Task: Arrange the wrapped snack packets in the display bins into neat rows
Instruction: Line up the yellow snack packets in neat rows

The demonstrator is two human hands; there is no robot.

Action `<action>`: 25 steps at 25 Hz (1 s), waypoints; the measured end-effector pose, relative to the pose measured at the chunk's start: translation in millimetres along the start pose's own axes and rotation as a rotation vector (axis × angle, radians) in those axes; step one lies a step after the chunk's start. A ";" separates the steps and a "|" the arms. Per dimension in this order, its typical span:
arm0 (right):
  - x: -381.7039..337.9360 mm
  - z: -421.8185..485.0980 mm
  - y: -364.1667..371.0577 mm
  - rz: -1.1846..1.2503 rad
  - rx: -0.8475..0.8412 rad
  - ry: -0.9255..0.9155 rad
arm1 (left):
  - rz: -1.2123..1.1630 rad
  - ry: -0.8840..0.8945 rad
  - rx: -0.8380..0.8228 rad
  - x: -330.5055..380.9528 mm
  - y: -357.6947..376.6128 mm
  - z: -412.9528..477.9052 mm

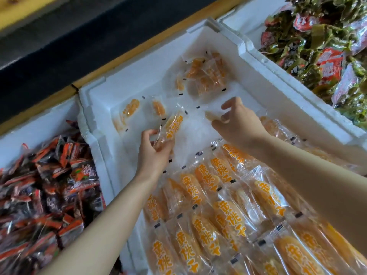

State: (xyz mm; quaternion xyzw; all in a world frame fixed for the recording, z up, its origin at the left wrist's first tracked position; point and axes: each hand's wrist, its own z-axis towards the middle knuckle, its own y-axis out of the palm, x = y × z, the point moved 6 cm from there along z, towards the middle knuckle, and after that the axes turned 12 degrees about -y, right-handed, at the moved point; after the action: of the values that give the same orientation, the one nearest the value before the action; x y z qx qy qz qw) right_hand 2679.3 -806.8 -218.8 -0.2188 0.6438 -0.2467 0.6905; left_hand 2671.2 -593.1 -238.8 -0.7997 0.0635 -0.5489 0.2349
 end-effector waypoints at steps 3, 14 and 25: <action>0.2 -28.0 -1.6 0.233 -0.084 0.164 | -0.098 -0.032 0.000 -4.1 -10.9 -18.1; -48.8 -96.2 29.8 1.037 -0.395 0.378 | -0.286 -0.024 0.055 -1.0 -60.1 -68.9; -79.9 -91.9 117.5 -0.040 -0.497 -0.089 | -0.227 0.039 0.101 -28.0 -121.4 -97.8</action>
State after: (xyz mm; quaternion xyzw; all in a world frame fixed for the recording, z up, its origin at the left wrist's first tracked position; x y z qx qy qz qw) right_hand 2590.7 -663.7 -236.2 -0.4051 0.6493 -0.0846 0.6381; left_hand 2552.5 -506.0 -180.4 -0.7780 -0.0507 -0.5899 0.2101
